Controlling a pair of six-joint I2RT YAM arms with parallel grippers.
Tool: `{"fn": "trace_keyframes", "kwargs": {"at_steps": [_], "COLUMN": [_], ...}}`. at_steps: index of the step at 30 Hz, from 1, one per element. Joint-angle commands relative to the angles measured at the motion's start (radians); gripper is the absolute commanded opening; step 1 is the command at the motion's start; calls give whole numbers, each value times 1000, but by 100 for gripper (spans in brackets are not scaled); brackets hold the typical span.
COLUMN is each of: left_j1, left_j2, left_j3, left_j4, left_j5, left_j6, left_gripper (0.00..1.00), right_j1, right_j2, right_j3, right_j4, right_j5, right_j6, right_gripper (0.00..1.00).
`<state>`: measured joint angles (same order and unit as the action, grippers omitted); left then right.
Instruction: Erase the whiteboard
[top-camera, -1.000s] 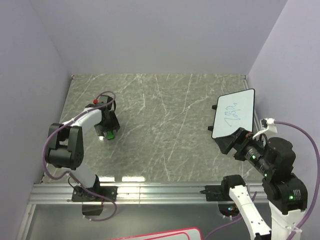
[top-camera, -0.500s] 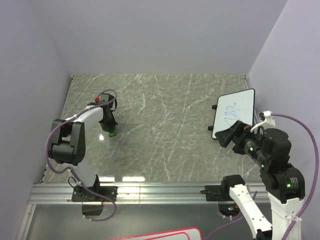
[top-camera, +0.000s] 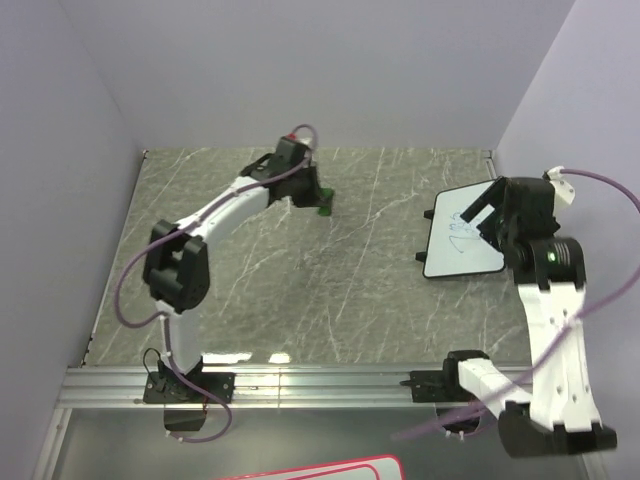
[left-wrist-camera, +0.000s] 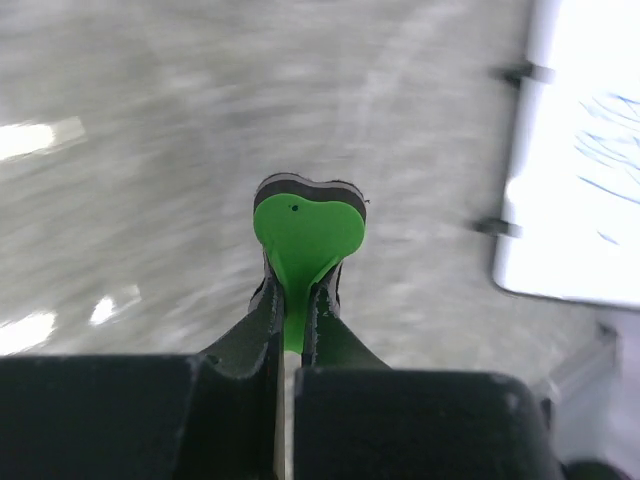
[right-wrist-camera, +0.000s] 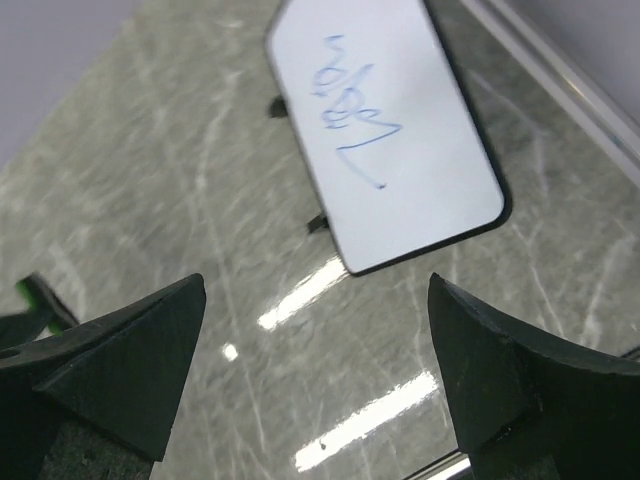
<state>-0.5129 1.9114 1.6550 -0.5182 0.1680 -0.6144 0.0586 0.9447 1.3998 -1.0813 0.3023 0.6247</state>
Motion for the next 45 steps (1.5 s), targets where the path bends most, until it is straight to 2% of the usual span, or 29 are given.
{"fn": "trace_keyframes", "kwargs": {"at_steps": [1, 3, 5, 8, 15, 19, 23, 27, 38, 40, 41, 45], "left_j1": [-93, -151, -179, -182, -177, -153, -116, -73, 16, 22, 22, 24], "left_j2": [112, 176, 178, 91, -121, -216, -290, -344, -376, -371, -368, -347], "left_j3": [179, 291, 298, 171, -53, -142, -184, -241, -288, -290, -288, -274], "left_j4": [25, -49, -45, 27, -20, -13, -46, -39, -75, -71, -71, -78], "left_j5": [174, 188, 230, 245, 170, 153, 139, 143, 162, 169, 174, 179], "left_j6": [4, 22, 21, 2, 85, 113, 156, 173, 232, 229, 228, 226], "left_gripper": [0, 0, 0, 0, 0, 0, 0, 0, 0, 0, 0, 0], "right_j1": [-91, -139, -183, -256, -399, -479, -502, -502, -502, -502, -502, -499], "right_j2": [72, 111, 159, 225, 348, 361, 336, 376, 437, 430, 428, 437], "right_j3": [7, -10, -24, -16, 44, -48, -197, -289, -343, -361, -366, -398], "right_j4": [26, 30, 34, 52, 154, 291, 536, 656, 675, 678, 687, 715], "right_j5": [64, 75, 67, 47, 23, -128, -288, -402, -397, -404, -414, -474], "right_j6": [55, 79, 93, 118, 61, 55, 58, 61, 20, 12, 9, -10], "right_gripper": [99, 99, 99, 98, 96, 93, 92, 89, 84, 81, 74, 59]}}
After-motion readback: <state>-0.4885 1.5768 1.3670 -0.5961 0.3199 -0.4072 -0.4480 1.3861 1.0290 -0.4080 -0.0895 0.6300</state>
